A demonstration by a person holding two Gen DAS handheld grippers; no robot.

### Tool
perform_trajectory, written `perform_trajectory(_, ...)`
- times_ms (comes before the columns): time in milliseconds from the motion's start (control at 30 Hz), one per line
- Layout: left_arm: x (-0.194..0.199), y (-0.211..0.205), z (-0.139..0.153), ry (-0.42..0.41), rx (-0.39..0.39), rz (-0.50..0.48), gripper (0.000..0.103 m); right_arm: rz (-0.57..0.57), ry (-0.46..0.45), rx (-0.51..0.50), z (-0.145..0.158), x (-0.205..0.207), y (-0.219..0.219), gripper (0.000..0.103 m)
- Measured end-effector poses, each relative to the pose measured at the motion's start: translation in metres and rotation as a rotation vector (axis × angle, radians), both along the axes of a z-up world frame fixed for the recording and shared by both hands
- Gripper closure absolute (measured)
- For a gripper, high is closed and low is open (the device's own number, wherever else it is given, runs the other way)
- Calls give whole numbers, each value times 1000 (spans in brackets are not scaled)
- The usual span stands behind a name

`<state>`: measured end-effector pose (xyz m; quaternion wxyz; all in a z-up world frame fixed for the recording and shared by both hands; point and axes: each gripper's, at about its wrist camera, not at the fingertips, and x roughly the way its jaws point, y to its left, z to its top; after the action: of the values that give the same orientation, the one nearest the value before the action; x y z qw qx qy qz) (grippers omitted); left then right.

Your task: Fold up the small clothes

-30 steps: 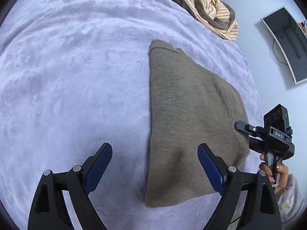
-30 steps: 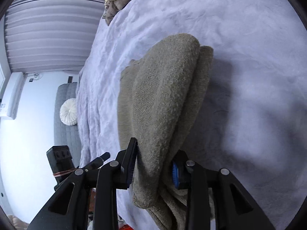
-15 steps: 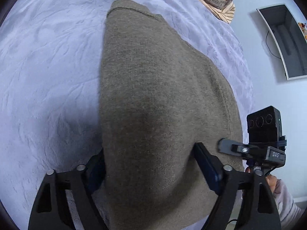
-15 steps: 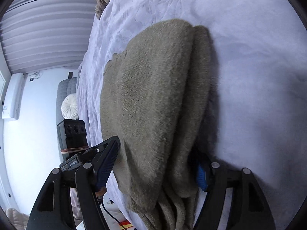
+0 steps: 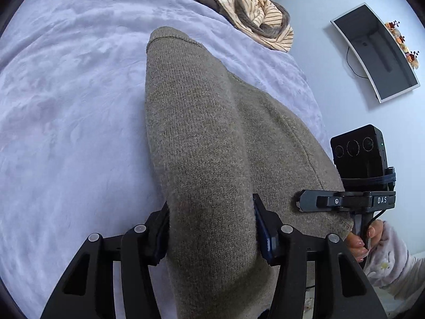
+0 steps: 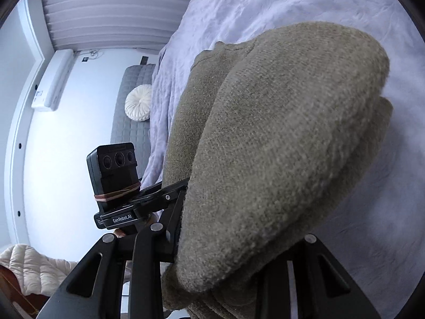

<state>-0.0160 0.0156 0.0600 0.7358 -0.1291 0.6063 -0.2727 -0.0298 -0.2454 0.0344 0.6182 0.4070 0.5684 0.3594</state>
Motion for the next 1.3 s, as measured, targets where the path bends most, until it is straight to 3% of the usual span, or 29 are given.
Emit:
perform_trajectory(100, -38, 33, -7, 39, 32, 81, 48, 91, 1, 7, -6, -21, 34, 69)
perform_trajectory(200, -68, 56, -35, 88, 100, 145, 48, 165, 54, -41, -29, -37, 64, 68)
perform_trajectory(300, -90, 76, -69, 157, 264, 207, 48, 185, 185, -268, -69, -46, 73, 64)
perform_trajectory(333, -95, 84, -72, 161, 263, 224, 44, 183, 219, -343, -77, -50, 71, 62)
perform_trajectory(400, -100, 95, -67, 149, 235, 261, 44, 134, 222, -381, -74, -57, 61, 55)
perform_trajectory(533, -98, 100, -55, 76, 293, 256, 44, 12, 193, -485, -50, -62, 39, 54)
perform_trajectory(633, -91, 104, -47, 53, 252, 254, 44, -79, 163, -470, -36, -62, 30, 54)
perform_trajectory(700, -88, 105, -43, 23, 254, 229, 44, -114, 191, -429, -38, -56, 30, 54)
perform_trajectory(733, -85, 101, -42, 11, 258, 217, 44, -125, 208, -427, -45, -52, 32, 55)
perform_trajectory(767, -83, 97, -41, 3, 252, 206, 44, -128, 218, -440, -48, -48, 37, 80)
perform_trajectory(800, -82, 92, -39, -1, 244, 198, 44, -121, 211, -454, -48, -50, 37, 88)
perform_trajectory(933, -85, 69, -47, -15, 266, 140, 44, -10, -45, -601, -3, -51, 65, 89)
perform_trajectory(1000, -89, 64, -66, 27, 298, 117, 44, 19, -49, -688, -10, -54, 63, 89)
perform_trajectory(1033, -92, 64, -75, 53, 275, 115, 43, 28, -27, -738, -22, -54, 59, 89)
perform_trajectory(1133, -95, 62, -76, 50, 284, 125, 40, -21, 91, -717, -53, -57, 38, 86)
perform_trajectory(1233, -97, 60, -69, 22, 324, 101, 40, -108, 110, -712, -45, -61, 20, 64)
perform_trajectory(1300, -98, 63, -64, 23, 331, 93, 40, -119, 106, -732, -34, -67, 16, 63)
